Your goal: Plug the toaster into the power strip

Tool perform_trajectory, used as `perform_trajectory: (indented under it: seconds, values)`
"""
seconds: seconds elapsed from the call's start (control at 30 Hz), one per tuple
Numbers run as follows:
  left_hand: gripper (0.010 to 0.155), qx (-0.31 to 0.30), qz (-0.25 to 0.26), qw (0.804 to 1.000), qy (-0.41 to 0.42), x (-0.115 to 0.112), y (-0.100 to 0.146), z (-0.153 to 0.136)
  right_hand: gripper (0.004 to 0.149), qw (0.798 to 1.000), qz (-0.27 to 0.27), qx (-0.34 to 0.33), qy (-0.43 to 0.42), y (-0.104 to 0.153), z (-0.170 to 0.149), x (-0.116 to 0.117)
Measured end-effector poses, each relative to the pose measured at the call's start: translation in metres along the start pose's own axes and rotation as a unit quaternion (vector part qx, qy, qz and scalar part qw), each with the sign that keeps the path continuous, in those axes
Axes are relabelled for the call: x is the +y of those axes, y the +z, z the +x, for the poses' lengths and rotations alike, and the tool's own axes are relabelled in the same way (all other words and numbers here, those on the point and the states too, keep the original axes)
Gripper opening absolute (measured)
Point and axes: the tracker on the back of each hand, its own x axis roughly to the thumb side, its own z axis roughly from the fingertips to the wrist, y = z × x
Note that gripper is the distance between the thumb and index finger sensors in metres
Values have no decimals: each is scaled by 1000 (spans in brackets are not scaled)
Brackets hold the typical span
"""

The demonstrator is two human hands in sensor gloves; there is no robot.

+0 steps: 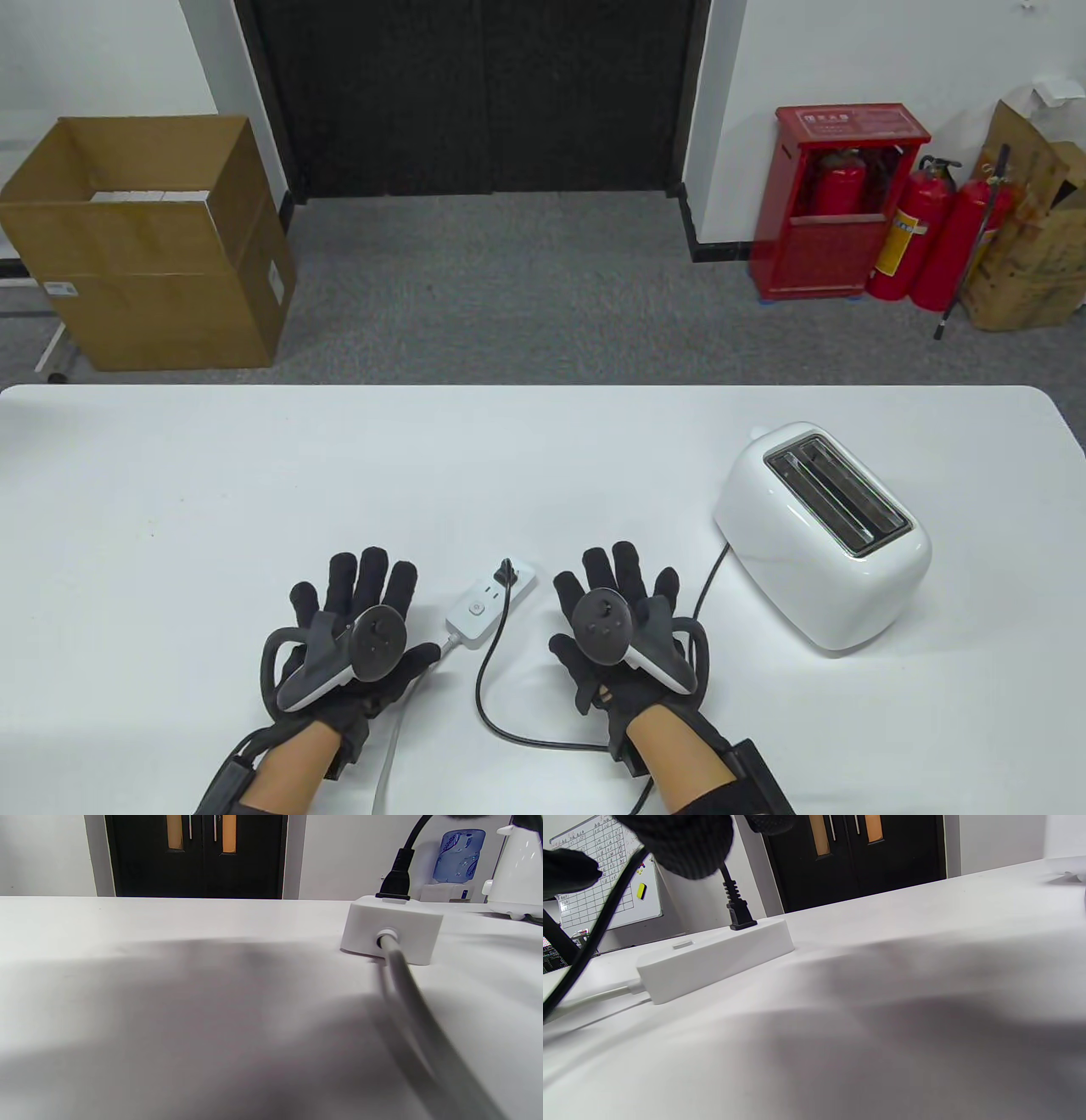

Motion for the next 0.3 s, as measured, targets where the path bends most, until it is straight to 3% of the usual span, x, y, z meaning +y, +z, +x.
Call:
perform_trajectory:
  seconds: [0.3]
  values:
    - [91,4,-1,1000,-6,0,1,-1,72,1000,5,-1,10,1,3,2]
